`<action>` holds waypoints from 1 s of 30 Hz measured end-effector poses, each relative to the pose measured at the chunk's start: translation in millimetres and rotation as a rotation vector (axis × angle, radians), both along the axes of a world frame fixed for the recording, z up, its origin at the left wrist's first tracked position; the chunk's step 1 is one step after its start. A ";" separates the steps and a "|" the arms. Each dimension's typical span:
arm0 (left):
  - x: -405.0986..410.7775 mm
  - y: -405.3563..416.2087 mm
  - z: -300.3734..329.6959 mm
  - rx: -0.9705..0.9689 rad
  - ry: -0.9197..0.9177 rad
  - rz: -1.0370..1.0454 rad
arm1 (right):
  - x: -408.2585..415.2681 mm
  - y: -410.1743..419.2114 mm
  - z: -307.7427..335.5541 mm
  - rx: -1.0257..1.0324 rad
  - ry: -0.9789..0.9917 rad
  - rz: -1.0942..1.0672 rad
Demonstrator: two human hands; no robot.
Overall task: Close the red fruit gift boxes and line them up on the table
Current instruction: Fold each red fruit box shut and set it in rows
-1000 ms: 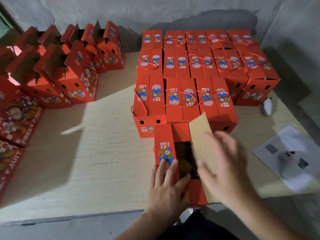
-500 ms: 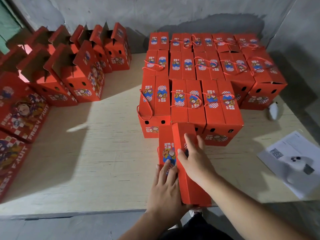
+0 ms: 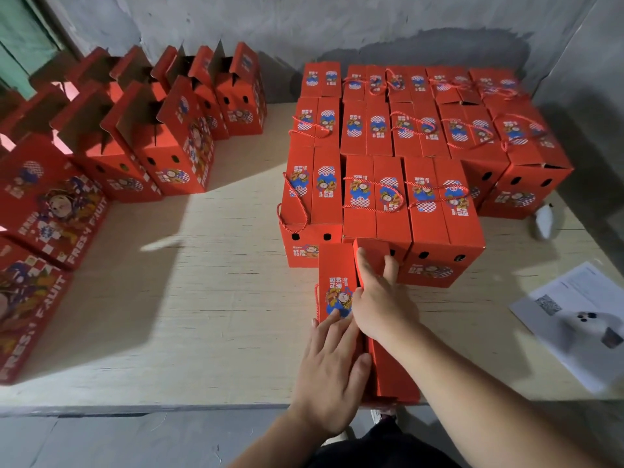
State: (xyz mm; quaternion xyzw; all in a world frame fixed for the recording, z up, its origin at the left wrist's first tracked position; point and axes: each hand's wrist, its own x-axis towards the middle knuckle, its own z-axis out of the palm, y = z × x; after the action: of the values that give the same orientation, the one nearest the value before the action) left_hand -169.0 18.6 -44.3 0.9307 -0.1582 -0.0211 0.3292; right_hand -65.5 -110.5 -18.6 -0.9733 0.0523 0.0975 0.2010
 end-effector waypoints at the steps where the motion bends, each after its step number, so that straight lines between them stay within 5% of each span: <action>1: -0.2 0.4 -0.4 0.016 0.000 -0.006 | 0.1 -0.9 -1.2 -0.017 -0.009 0.007; 10: -0.3 -2.6 -6.0 0.150 -0.025 0.028 | -0.7 2.8 -17.4 -0.131 -0.107 -0.005; 16: 5.4 -14.4 -2.3 0.401 0.162 0.007 | -3.1 -0.3 -23.6 -0.127 -0.052 0.030; 24: -4.7 -6.0 -6.5 0.136 -0.048 0.103 | -31.1 -34.7 -26.3 0.158 -0.031 0.097; 30: -0.7 -12.8 -1.9 0.064 0.234 0.325 | -38.0 -24.8 -29.7 -0.011 -0.016 0.005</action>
State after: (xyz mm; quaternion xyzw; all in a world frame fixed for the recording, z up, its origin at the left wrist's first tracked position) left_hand -169.7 5.8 -46.2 0.9452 0.0342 -0.0807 0.3146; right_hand -103.5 -135.3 -48.2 -0.9753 0.0487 0.0901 0.1956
